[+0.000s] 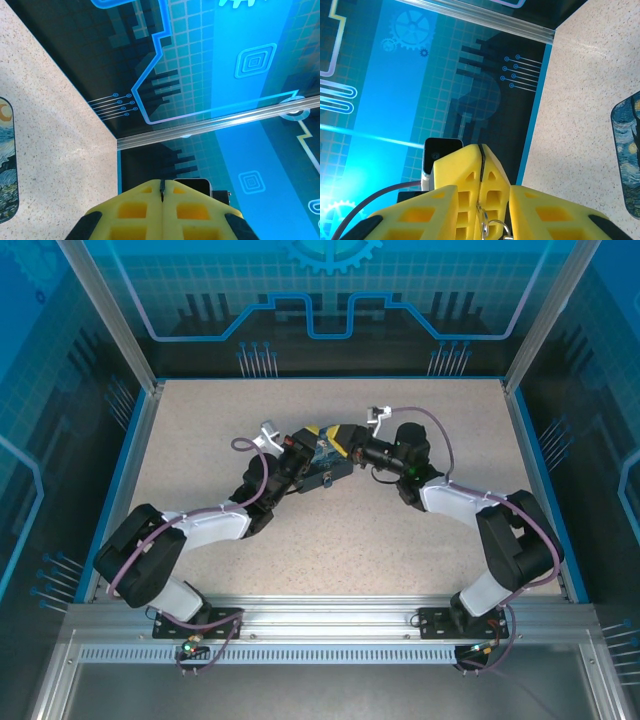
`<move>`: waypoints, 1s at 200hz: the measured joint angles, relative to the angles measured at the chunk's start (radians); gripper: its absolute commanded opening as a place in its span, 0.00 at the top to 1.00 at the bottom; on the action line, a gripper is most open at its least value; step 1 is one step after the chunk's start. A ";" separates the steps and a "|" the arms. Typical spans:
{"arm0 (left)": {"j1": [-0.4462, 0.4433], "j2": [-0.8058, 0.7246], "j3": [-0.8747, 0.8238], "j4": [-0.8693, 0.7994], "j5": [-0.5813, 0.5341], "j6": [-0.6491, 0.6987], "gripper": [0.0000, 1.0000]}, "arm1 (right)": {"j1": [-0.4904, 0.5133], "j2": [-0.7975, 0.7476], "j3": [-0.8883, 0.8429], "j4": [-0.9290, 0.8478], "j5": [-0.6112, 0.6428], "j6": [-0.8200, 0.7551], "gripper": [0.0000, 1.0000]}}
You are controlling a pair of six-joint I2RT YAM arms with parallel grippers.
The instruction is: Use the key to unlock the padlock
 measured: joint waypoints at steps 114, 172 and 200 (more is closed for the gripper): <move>-0.002 0.005 0.000 0.007 0.000 -0.002 1.00 | 0.036 0.002 -0.015 -0.012 0.000 0.000 0.75; -0.002 0.013 0.000 0.008 0.000 -0.002 1.00 | 0.036 0.002 -0.023 -0.015 0.000 0.000 0.77; -0.002 0.018 0.000 0.015 0.000 -0.002 1.00 | 0.036 0.002 -0.023 -0.015 0.000 0.000 0.78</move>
